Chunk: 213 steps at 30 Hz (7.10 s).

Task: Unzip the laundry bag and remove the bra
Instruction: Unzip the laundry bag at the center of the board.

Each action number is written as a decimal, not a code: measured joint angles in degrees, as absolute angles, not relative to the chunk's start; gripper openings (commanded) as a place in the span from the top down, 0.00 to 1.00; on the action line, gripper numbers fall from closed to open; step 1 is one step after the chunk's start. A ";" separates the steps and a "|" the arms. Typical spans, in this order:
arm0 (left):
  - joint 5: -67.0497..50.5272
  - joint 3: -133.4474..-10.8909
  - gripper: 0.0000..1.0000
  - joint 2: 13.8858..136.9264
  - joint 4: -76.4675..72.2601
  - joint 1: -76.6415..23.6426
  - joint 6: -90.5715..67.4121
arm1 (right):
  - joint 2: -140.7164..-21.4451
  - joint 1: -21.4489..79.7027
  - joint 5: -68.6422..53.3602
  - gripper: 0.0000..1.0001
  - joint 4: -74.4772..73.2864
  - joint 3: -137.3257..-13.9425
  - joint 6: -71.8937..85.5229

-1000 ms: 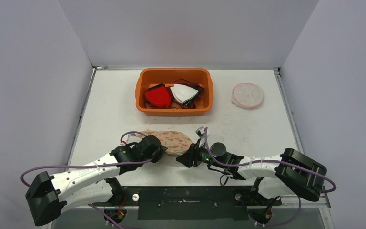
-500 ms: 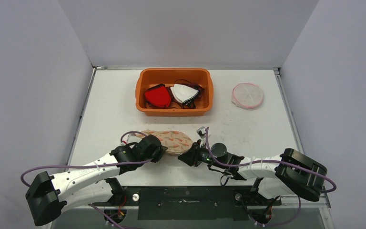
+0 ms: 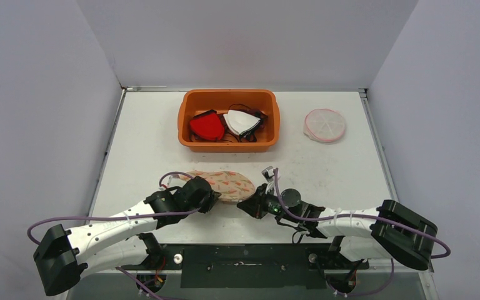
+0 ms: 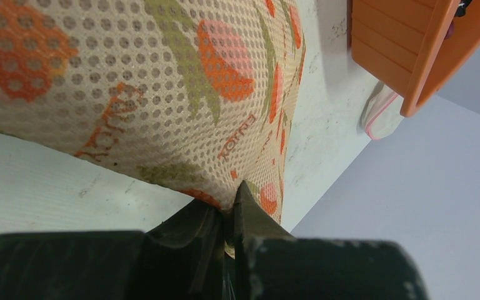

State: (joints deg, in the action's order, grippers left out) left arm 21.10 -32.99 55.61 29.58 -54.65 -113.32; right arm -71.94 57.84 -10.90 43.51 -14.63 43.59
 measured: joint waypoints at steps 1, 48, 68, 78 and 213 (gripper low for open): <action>21.02 -32.93 1.00 55.61 29.36 -54.65 -113.32 | -71.33 57.84 -10.50 0.95 42.70 -14.61 43.31; 1.30 -14.46 0.03 39.92 8.54 -48.62 -74.83 | -71.96 73.69 9.61 0.95 20.84 -21.19 32.69; 9.87 -9.96 0.89 43.75 3.90 -55.83 -87.61 | -80.75 77.38 7.07 0.95 24.34 -26.87 28.86; 10.35 -9.85 1.00 45.78 1.91 -56.10 -88.79 | -79.35 78.61 12.14 0.95 21.04 -26.68 29.12; -3.36 -14.87 0.12 46.96 0.82 -45.60 -69.43 | -66.61 80.53 23.94 0.95 11.11 -22.68 30.00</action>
State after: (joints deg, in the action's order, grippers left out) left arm -3.36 -14.87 46.96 0.82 -45.60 -69.43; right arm -66.61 80.53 23.94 11.11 -22.68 30.00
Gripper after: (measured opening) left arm 0.875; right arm 0.062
